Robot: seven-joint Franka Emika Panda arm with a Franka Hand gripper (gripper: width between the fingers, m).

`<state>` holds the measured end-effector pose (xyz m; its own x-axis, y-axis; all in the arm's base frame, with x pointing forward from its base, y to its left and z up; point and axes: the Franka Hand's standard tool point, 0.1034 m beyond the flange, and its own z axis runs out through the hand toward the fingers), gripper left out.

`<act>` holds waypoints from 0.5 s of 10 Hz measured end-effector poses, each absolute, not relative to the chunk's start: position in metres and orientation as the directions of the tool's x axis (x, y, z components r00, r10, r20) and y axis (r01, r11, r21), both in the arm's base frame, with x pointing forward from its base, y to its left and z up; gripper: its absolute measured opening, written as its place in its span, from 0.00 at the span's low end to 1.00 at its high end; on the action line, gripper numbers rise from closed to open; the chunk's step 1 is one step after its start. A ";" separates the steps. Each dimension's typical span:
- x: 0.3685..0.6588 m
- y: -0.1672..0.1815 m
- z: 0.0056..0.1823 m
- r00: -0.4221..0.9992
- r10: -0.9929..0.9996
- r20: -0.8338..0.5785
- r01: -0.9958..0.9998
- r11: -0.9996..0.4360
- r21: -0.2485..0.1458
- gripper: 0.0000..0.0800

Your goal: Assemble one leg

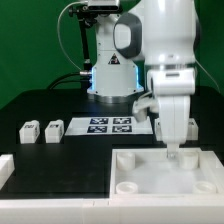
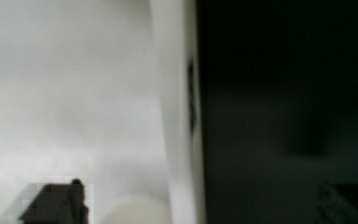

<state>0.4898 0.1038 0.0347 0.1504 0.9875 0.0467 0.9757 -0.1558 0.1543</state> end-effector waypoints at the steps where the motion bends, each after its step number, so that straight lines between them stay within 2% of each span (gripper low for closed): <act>1: 0.479 0.116 0.045 0.187 0.981 0.054 0.969 -0.193 0.154 0.81; 3: 0.466 0.157 0.057 0.423 0.899 0.113 0.890 -0.435 0.137 0.81; 4: 0.466 0.158 0.055 0.467 0.873 0.141 0.865 -0.484 0.135 0.81; 5: 0.466 0.155 0.053 0.568 0.808 0.155 0.803 -0.586 0.112 0.81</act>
Offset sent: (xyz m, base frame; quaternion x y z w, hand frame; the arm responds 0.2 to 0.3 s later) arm -0.0088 0.0170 0.0022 -0.0284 0.0299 0.2667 0.9629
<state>0.4665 0.1550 0.0534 0.5678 0.8083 0.1555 0.8028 -0.5856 0.1122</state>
